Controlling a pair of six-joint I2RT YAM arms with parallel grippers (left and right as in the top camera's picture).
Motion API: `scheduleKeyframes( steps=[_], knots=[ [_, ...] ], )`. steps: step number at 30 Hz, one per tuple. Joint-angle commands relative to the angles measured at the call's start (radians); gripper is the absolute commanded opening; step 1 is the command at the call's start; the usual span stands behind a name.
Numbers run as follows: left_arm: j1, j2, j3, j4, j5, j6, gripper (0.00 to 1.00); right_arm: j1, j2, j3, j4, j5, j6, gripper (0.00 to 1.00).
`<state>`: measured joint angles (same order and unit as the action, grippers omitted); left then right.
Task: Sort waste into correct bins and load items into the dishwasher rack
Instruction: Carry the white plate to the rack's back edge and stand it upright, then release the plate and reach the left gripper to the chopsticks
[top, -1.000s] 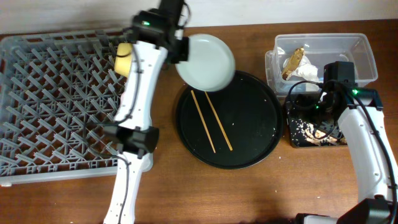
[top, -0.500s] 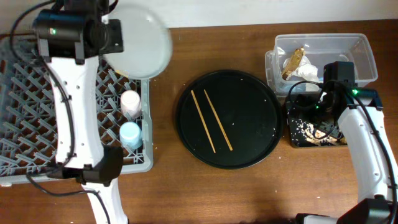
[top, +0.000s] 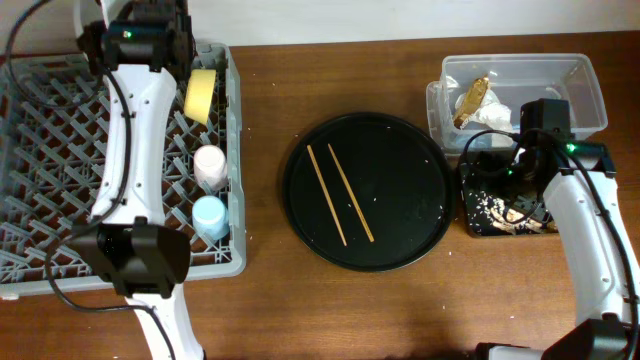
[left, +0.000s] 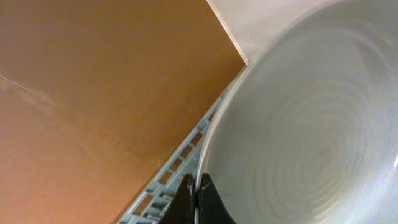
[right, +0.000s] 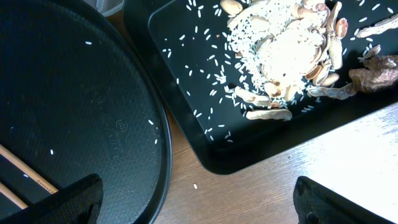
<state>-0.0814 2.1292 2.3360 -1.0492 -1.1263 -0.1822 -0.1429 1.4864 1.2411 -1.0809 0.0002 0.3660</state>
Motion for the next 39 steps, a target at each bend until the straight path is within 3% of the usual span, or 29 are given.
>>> scheduleKeyframes(
  steps=[1, 3, 8, 26, 27, 29, 31, 32, 33, 39],
  knots=[
    [0.038, -0.016, -0.141, 0.138, -0.06, -0.011, 0.01, -0.004, -0.008, -0.006, 0.0, 0.012, 0.009, 0.98],
    [0.043, -0.016, -0.19, 0.198, -0.054, -0.011, 0.01, -0.004, -0.008, -0.006, 0.0, 0.012, 0.009, 0.98],
    [0.04, -0.016, -0.241, 0.232, 0.118, -0.016, 0.01, -0.004, -0.008, -0.006, 0.0, 0.012, 0.009, 0.98],
    [0.048, 0.137, -0.263, 0.272, 0.118, -0.006, 0.02, -0.004, -0.008, -0.006, 0.0, 0.012, 0.009, 0.98],
    [0.048, 0.143, -0.263, 0.272, 0.118, -0.006, 0.07, -0.004, -0.008, -0.006, 0.0, 0.012, 0.009, 0.98],
    [0.05, 0.148, -0.262, 0.272, 0.139, -0.007, 0.61, -0.004, -0.008, -0.006, 0.0, 0.012, 0.009, 0.98],
    [0.05, 0.147, -0.262, 0.273, 0.152, -0.006, 0.93, -0.004, -0.008, -0.006, 0.0, 0.012, 0.009, 0.98],
    [0.049, 0.147, -0.256, 0.274, 0.171, 0.008, 0.99, -0.004, -0.008, -0.006, 0.0, 0.012, 0.009, 0.98],
    [0.049, 0.145, -0.239, 0.259, 0.231, 0.042, 0.99, -0.004, -0.008, -0.006, 0.0, 0.012, 0.009, 0.99],
    [0.046, 0.103, 0.143, -0.131, 0.852, 0.109, 0.99, -0.004, -0.008, -0.006, 0.0, 0.012, 0.009, 0.98]
  ],
)
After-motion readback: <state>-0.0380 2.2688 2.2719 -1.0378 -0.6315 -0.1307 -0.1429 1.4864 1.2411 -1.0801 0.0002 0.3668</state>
